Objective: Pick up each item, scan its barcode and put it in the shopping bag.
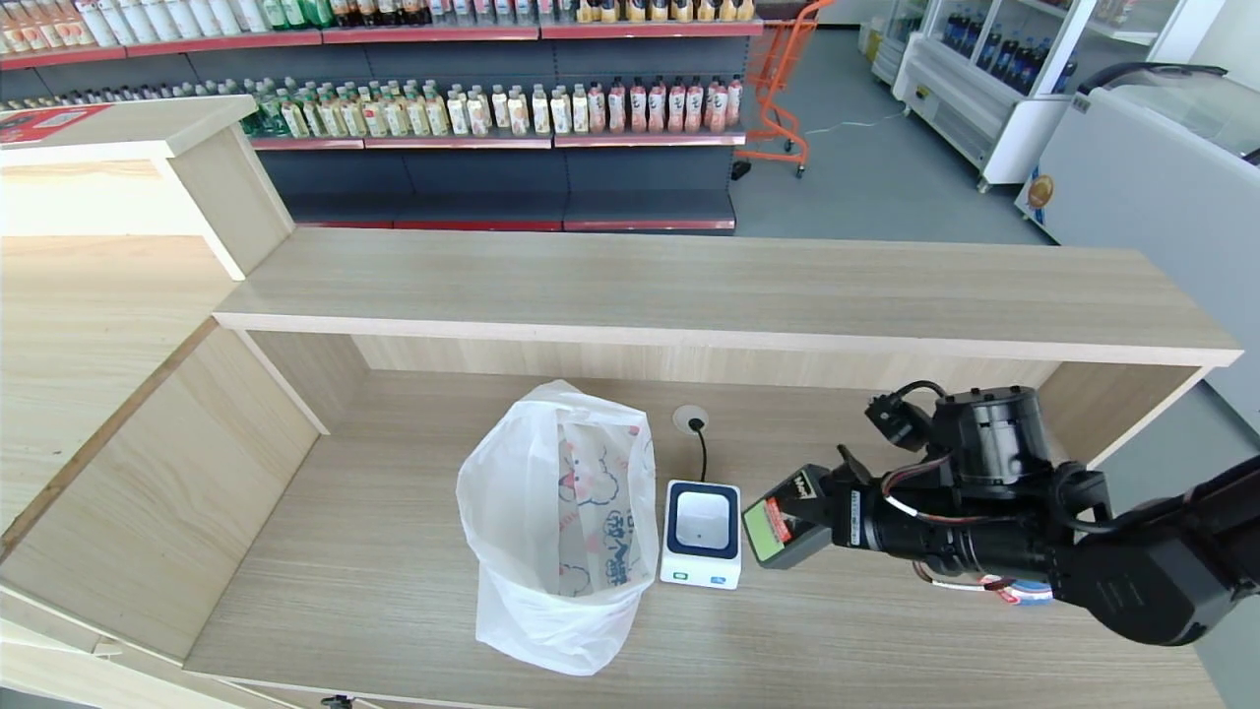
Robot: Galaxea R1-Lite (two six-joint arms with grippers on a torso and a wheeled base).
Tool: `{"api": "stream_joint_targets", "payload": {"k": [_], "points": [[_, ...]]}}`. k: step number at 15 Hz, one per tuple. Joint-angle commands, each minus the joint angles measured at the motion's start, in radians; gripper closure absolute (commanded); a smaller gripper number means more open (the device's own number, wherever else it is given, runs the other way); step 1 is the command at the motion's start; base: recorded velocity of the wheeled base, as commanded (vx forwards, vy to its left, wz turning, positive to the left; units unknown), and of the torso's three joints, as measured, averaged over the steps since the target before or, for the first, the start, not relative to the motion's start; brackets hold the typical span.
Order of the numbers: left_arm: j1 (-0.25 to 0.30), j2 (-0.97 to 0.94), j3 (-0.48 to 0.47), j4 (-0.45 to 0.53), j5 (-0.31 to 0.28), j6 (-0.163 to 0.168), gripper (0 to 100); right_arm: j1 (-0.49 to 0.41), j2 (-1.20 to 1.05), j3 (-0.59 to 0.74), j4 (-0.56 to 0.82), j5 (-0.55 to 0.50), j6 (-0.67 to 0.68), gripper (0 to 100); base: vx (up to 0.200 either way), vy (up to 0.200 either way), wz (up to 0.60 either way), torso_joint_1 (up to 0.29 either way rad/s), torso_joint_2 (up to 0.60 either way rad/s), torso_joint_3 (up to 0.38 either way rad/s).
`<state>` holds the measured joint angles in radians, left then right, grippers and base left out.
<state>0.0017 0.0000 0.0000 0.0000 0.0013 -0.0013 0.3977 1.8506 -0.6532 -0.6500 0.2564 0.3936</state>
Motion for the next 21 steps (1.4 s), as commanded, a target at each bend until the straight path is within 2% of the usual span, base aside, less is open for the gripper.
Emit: {"api": "stream_joint_targets", "payload": {"k": [1,6,8,12,21], "points": [[0.000,0.002,0.000,0.000,0.000,0.000,0,0.032,0.105,-0.042,-0.013,-0.017,-0.001,100,0.000,0.000,0.00,0.000,0.00,0.000],[0.000,0.002,0.000,0.000,0.000,0.000,0,0.066,0.165,-0.080,-0.017,-0.022,-0.002,100,0.000,0.000,0.00,0.000,0.00,0.000],[0.000,0.002,0.000,0.000,0.000,0.000,0,0.070,0.190,-0.098,-0.017,-0.057,-0.002,100,0.000,0.000,0.00,0.000,0.00,0.000],[0.001,0.002,0.000,0.000,0.000,0.000,0,0.087,0.246,-0.201,-0.016,-0.063,-0.004,100,0.000,0.000,0.00,0.000,0.00,0.000],[0.000,0.002,0.000,0.000,0.000,0.000,0,0.119,0.320,-0.209,-0.068,-0.114,-0.047,100,0.000,0.000,0.00,0.000,0.00,0.000]]}}
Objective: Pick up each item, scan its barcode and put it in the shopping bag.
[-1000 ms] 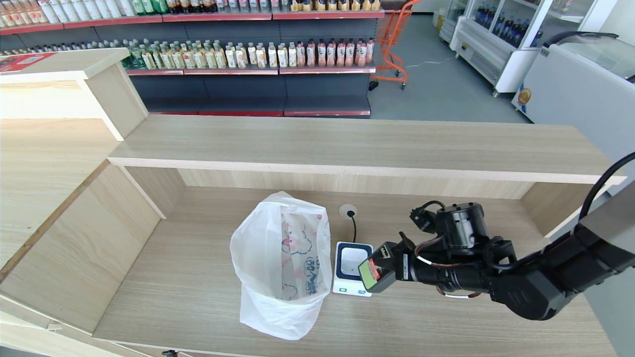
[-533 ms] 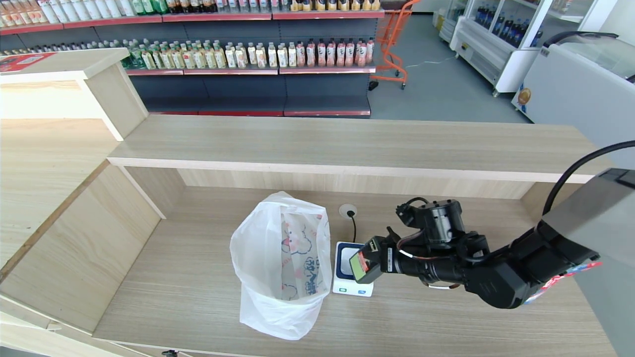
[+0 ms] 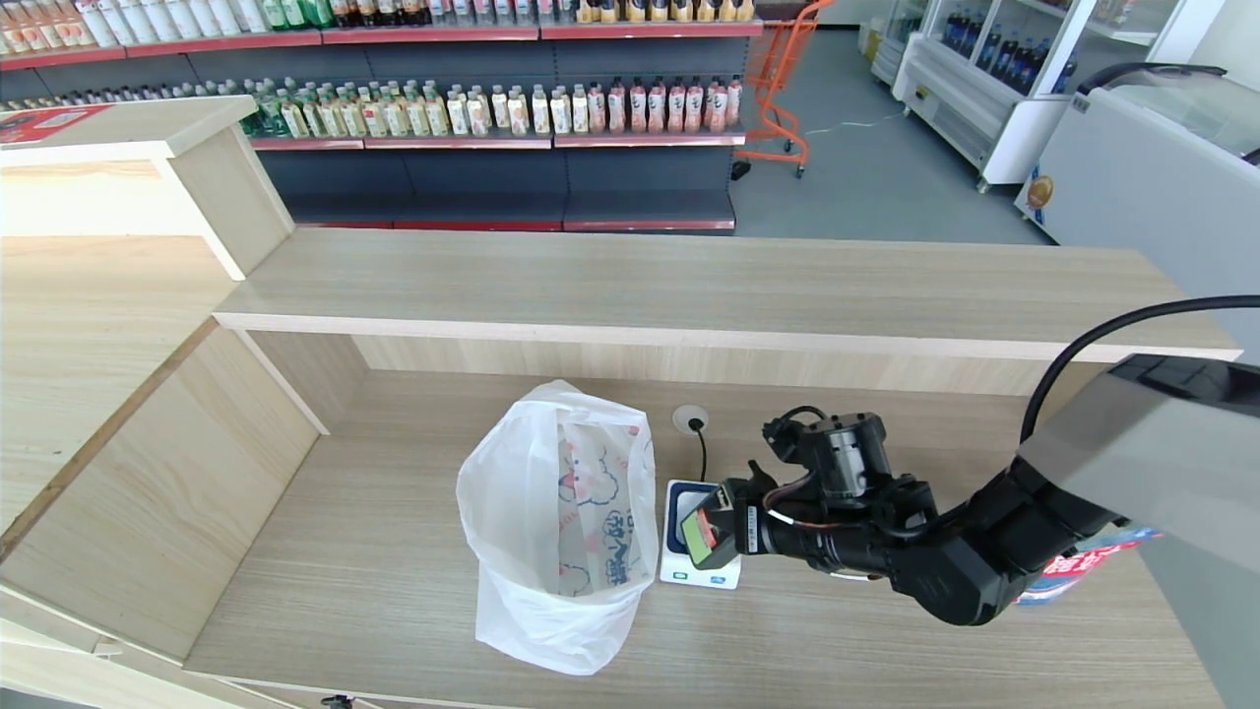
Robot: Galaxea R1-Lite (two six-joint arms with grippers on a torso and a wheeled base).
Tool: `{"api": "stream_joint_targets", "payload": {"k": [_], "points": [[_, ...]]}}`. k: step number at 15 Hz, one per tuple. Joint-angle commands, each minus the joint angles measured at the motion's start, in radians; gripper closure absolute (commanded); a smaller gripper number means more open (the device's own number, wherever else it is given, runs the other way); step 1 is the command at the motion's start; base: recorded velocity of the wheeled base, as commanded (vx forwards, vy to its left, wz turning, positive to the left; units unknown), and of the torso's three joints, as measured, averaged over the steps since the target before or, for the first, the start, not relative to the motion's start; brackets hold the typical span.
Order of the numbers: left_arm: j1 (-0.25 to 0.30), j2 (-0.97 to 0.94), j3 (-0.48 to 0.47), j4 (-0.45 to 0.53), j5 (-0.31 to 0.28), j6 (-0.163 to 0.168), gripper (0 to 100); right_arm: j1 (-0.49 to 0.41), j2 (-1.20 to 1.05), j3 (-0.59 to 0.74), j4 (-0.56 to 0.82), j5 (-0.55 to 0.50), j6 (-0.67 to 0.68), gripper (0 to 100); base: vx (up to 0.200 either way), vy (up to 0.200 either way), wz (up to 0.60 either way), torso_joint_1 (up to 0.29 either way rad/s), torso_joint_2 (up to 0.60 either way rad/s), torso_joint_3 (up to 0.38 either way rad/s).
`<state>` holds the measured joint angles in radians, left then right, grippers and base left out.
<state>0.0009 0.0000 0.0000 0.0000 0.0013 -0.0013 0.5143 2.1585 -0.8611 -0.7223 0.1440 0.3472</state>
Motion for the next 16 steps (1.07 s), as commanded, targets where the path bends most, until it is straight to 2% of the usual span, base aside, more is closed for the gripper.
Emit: {"api": "stream_joint_targets", "payload": {"k": [1,3,4,5,8,10,13,16], "points": [[0.001,0.002,0.000,0.000,0.000,0.000,0,0.003,0.006,-0.001,0.004,-0.001,0.001,100,0.000,0.000,0.00,0.000,0.00,0.000],[0.001,0.002,0.000,0.000,0.000,0.000,0,0.003,-0.043,-0.001,-0.002,0.003,0.019,100,0.000,0.000,0.00,0.000,0.00,0.000],[0.002,0.002,0.000,0.000,0.000,0.000,0,0.004,-0.135,0.001,-0.003,0.002,0.093,100,0.000,0.000,0.00,0.000,0.00,0.000],[0.001,0.002,0.000,0.000,0.000,0.000,0,0.001,-0.209,0.013,-0.006,0.000,0.102,100,0.000,0.000,0.00,0.000,0.00,0.000],[0.001,0.002,0.000,0.000,0.000,0.000,0,-0.065,-0.459,0.094,-0.003,0.005,-0.083,100,0.000,0.000,0.00,0.000,0.00,0.000],[0.001,0.002,0.000,0.000,0.000,0.000,0,-0.083,-0.569,0.195,-0.005,0.005,-0.177,100,0.000,0.000,0.00,0.000,0.00,0.000],[0.001,0.002,0.000,0.000,0.000,0.000,0,-0.086,-0.678,0.346,-0.002,0.000,-0.183,100,0.000,0.000,0.00,0.000,0.00,0.000],[0.001,0.002,0.000,0.000,0.000,0.000,0,-0.112,-0.706,0.412,-0.002,0.000,-0.182,100,0.000,0.000,0.00,0.000,0.00,0.000]]}}
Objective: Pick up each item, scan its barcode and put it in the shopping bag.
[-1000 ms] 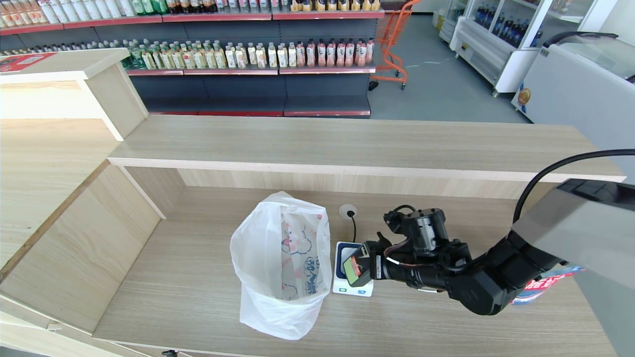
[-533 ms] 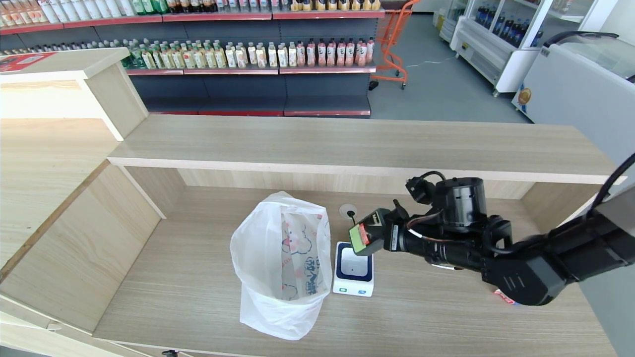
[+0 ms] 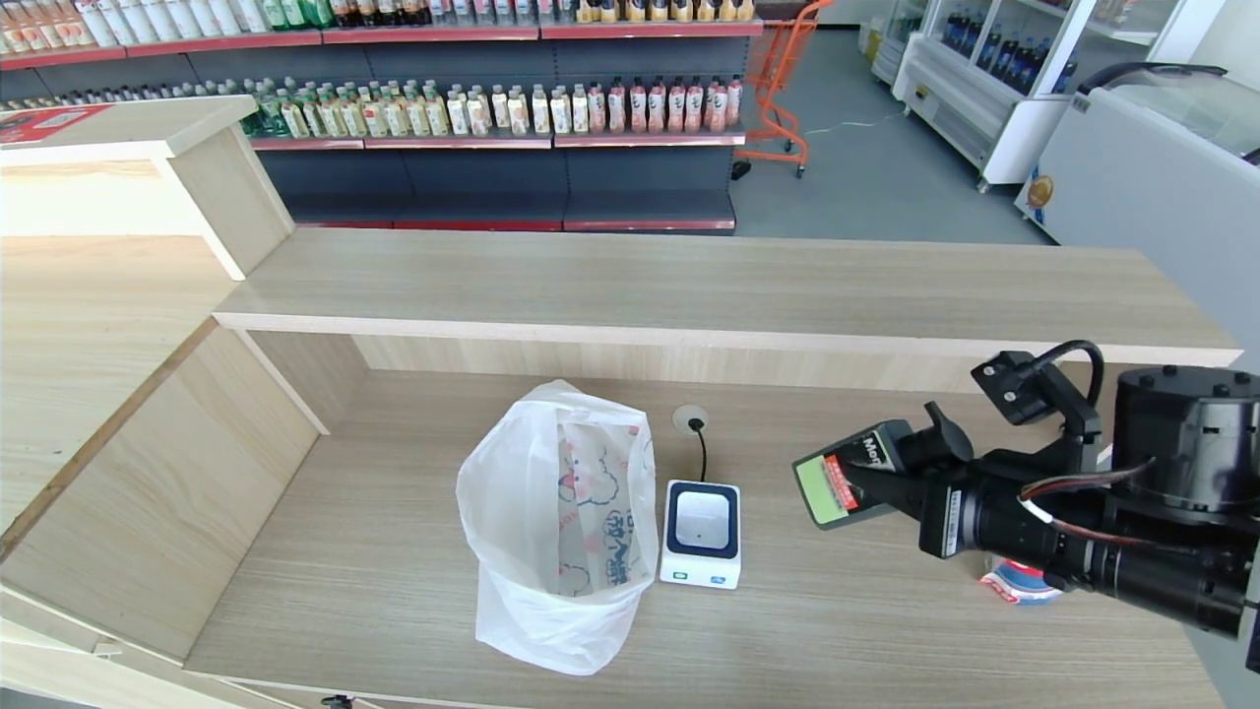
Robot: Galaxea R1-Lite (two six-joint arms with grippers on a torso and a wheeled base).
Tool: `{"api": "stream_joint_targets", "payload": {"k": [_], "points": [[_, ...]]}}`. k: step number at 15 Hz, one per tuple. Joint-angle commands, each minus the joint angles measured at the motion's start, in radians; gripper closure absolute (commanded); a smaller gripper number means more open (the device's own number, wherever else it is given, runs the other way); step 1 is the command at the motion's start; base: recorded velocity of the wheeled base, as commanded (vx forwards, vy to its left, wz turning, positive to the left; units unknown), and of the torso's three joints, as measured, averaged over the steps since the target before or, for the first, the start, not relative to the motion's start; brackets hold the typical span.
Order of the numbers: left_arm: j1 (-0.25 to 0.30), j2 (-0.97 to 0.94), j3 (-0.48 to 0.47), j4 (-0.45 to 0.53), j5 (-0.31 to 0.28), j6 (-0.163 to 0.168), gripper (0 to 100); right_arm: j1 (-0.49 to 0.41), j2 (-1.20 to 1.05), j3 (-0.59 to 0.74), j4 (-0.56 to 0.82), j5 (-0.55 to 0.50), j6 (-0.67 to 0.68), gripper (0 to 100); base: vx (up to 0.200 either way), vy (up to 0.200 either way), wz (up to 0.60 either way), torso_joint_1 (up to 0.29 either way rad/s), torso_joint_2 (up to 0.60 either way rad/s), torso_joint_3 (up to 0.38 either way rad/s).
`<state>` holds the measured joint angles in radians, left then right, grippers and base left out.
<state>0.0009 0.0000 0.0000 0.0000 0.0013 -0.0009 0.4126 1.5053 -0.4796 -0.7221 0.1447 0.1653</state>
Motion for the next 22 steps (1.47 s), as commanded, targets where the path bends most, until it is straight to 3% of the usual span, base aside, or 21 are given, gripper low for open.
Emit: {"api": "stream_joint_targets", "payload": {"k": [1,6,9,13,20,22], "points": [[0.002,0.002,0.000,0.000,0.000,0.001,0,-0.015,-0.054,0.033,-0.002,0.001,0.000,100,-0.200,0.000,0.00,0.002,0.00,0.002],[0.001,0.000,0.000,0.000,0.000,0.005,0,-0.020,-0.054,0.027,-0.002,0.003,0.006,100,-0.200,0.000,0.00,0.002,0.00,0.001],[0.001,0.002,0.000,0.000,0.000,0.002,0,-0.021,-0.054,0.027,-0.002,0.006,0.040,100,0.000,0.000,0.00,0.000,0.00,0.000],[0.001,0.002,0.000,0.000,-0.001,0.001,0,-0.021,-0.037,0.018,0.000,0.006,0.097,100,0.000,0.200,0.00,-0.010,0.00,0.007],[0.001,0.002,0.000,0.000,0.000,-0.001,0,-0.021,0.147,-0.168,0.075,0.000,0.169,100,0.000,0.200,0.00,0.007,0.00,0.000],[0.001,0.002,0.000,0.000,0.000,0.001,0,-0.014,0.227,-0.223,0.076,-0.005,0.152,100,0.000,0.000,0.00,0.000,0.00,0.000]]}}
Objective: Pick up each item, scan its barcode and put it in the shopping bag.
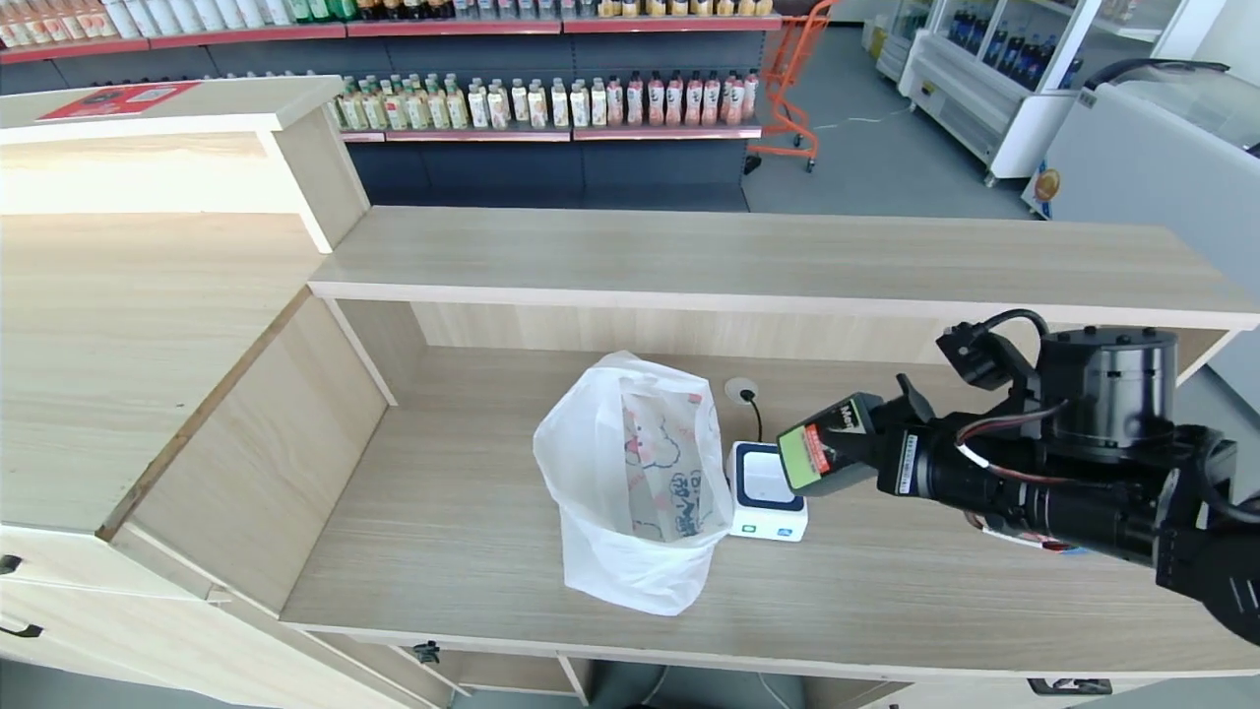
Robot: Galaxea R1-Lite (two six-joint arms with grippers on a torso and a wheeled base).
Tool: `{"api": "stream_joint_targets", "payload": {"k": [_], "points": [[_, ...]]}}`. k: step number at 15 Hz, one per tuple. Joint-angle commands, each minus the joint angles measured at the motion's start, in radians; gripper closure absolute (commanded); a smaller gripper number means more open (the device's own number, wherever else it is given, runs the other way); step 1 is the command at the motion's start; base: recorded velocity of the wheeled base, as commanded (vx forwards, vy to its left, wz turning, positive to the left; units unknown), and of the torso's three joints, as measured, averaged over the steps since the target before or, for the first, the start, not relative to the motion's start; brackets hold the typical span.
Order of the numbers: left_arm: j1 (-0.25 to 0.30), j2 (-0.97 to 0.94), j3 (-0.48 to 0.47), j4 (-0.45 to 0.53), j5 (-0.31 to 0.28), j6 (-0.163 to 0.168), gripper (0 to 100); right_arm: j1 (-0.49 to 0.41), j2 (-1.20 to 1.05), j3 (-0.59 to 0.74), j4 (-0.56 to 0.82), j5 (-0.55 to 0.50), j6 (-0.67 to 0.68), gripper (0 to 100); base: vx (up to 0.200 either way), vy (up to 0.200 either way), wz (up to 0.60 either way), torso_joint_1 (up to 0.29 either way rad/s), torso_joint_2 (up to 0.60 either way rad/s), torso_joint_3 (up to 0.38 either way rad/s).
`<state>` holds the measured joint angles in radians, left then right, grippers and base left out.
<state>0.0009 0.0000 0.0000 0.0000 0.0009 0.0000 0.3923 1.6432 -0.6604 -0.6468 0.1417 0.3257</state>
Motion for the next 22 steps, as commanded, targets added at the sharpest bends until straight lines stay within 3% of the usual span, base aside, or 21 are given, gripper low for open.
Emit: {"api": "stream_joint_targets", "payload": {"k": [1,5,7,12,16,22], "points": [[0.001,0.002,0.000,0.000,0.001,0.000,0,0.019,0.132,-0.061,-0.001,-0.002,-0.036,100,0.000,0.000,0.00,0.000,0.00,0.000],[0.001,0.002,0.000,0.000,0.001,0.000,0,0.076,0.247,-0.125,-0.007,-0.017,-0.100,100,0.000,0.000,0.00,0.000,0.00,0.000],[0.001,0.002,0.000,0.000,0.001,0.000,0,0.118,0.340,-0.191,-0.017,-0.105,-0.160,100,0.000,0.000,0.00,0.000,0.00,0.000],[0.001,0.002,0.000,0.000,0.001,0.000,0,0.181,0.475,-0.245,-0.066,-0.111,-0.315,100,0.000,0.000,0.00,0.000,0.00,0.000],[0.001,0.002,0.000,0.000,0.001,0.000,0,0.188,0.599,-0.280,-0.155,-0.111,-0.462,100,0.000,0.000,0.00,0.000,0.00,0.000],[0.001,0.002,0.000,0.000,0.001,0.000,0,0.194,0.708,-0.409,-0.154,-0.113,-0.499,100,0.000,0.000,0.00,0.000,0.00,0.000]]}}
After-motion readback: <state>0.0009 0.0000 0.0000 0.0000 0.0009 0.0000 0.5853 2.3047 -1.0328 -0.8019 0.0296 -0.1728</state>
